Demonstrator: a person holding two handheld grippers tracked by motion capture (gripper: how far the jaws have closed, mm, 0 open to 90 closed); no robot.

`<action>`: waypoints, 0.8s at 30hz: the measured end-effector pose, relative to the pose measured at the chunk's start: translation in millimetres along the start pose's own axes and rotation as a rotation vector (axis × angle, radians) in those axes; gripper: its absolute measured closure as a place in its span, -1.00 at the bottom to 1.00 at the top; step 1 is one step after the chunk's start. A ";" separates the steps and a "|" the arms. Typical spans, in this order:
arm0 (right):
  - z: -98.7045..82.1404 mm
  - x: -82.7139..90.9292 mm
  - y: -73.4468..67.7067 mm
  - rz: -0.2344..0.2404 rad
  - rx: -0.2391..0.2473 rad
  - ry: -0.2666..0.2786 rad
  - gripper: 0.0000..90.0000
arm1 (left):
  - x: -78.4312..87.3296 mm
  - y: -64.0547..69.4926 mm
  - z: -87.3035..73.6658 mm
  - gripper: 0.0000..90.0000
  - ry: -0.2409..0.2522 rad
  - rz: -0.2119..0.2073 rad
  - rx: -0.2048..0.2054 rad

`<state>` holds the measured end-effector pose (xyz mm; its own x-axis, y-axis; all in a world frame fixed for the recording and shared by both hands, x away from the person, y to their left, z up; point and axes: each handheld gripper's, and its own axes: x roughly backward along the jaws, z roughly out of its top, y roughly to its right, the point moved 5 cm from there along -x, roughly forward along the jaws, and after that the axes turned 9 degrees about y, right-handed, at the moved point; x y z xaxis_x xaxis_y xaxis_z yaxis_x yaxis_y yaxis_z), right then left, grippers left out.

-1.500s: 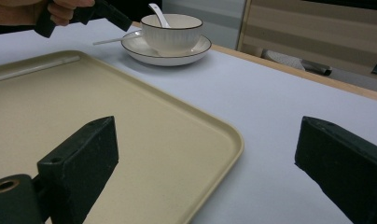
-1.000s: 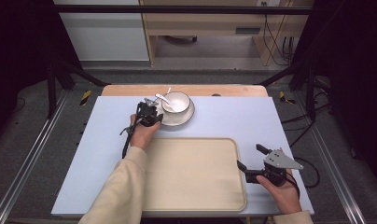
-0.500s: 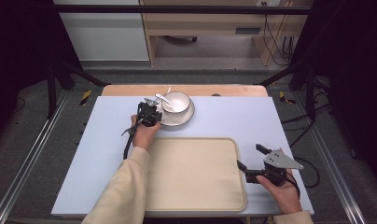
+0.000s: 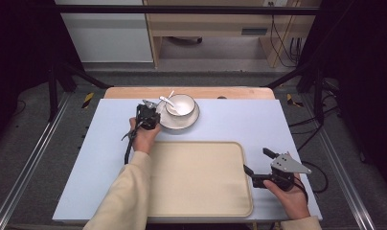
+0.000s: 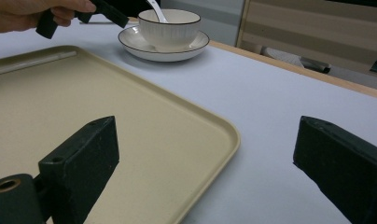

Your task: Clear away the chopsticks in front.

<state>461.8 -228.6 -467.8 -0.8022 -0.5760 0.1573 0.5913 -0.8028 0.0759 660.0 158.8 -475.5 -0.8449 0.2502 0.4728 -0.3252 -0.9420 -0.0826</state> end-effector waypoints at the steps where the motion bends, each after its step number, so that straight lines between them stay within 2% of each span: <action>1: 0.0 -0.2 -0.2 0.001 0.001 0.000 -0.84 | 2.9 -2.4 -0.1 0.90 -0.002 0.006 0.000; 3: 0.1 -0.5 -0.5 0.003 0.004 0.001 -0.84 | 10.1 -7.8 -1.1 0.90 0.001 0.017 0.027; 5: 0.6 -0.5 -1.2 0.003 0.000 0.002 -0.84 | 14.1 -10.3 -1.6 0.90 0.006 0.023 0.034; 6: 0.7 -0.5 -1.4 0.004 0.001 0.003 -0.84 | 23.4 -15.7 -2.5 0.90 0.022 0.042 0.054; 7: 0.9 -0.6 -1.5 0.004 0.001 0.004 -0.84 | 28.3 -18.0 -2.8 0.90 0.033 0.044 0.061; 10: 1.3 -0.7 -1.6 0.005 0.000 0.007 -0.84 | 38.2 -21.3 -3.6 0.91 0.041 0.057 0.068; 11: 1.5 -0.8 -1.7 0.005 -0.001 0.008 -0.84 | 49.7 -24.8 -4.3 0.91 0.066 0.071 0.100; 12: 1.5 -0.8 -1.7 0.005 -0.001 0.008 -0.84 | 49.7 -24.8 -4.3 0.90 0.066 0.071 0.100; 13: 2.2 -0.2 -1.9 0.005 -0.005 0.012 -0.85 | 61.7 -26.4 -6.8 0.90 0.080 0.081 0.124; 14: 2.2 -0.2 -1.9 0.005 -0.005 0.012 -0.85 | 61.7 -26.4 -6.8 0.90 0.080 0.081 0.124; 19: 4.8 1.1 -1.9 0.008 -0.020 0.034 -0.88 | 91.1 -21.8 -18.0 0.90 0.100 0.114 0.088; 24: 7.2 2.8 -2.2 0.017 -0.021 0.058 -0.90 | 113.9 -16.8 -24.2 0.90 0.143 0.130 0.125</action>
<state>458.8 -227.4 -460.5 -0.7960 -0.5968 0.1011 0.6033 -0.7957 0.0529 558.9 208.5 -441.5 -0.9309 0.1459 0.3350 -0.1622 -0.9865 -0.0211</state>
